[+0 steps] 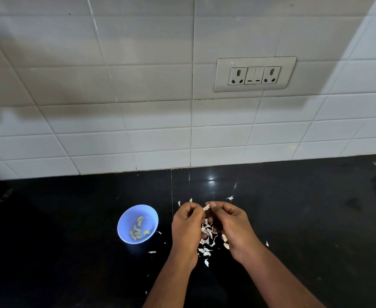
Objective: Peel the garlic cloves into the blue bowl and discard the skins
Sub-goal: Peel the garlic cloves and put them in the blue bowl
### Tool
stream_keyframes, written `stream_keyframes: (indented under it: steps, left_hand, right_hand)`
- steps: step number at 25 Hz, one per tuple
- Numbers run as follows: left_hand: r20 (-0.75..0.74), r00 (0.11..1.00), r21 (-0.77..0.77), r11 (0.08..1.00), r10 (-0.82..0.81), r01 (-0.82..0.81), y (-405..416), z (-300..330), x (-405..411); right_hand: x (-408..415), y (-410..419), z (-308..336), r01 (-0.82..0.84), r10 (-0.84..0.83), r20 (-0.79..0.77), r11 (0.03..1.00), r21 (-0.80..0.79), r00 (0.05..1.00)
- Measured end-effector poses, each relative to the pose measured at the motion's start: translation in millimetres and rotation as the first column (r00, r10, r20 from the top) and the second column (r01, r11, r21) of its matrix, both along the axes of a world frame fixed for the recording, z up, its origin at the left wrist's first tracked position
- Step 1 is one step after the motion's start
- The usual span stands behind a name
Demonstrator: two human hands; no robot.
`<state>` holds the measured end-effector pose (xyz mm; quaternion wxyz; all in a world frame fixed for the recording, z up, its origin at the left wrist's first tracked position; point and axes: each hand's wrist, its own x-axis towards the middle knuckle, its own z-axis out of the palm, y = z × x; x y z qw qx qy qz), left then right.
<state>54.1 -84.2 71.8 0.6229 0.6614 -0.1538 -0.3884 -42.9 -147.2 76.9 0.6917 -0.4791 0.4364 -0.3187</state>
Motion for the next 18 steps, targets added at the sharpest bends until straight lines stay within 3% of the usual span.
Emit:
stream_keyframes:
  steps: [6,10,18]
  left_hand:
    - [-0.106,0.993,0.124,0.992,0.047,-0.034,8.2,-10.7,9.6]
    - [0.154,0.973,0.3,0.946,-0.172,0.12,13.7,-22.5,12.4]
    - [0.264,0.954,0.002,0.989,-0.141,0.145,16.8,-12.5,-0.3]
  right_hand:
    - [-6.4,-4.1,-9.2,0.125,-0.123,-0.031,0.991,0.039,0.992]
    - [-10.7,0.1,-10.2,0.082,-0.083,0.011,0.994,0.065,0.996]
    - [-14.2,6.8,-9.2,0.131,-0.133,-0.037,0.99,-0.047,0.99]
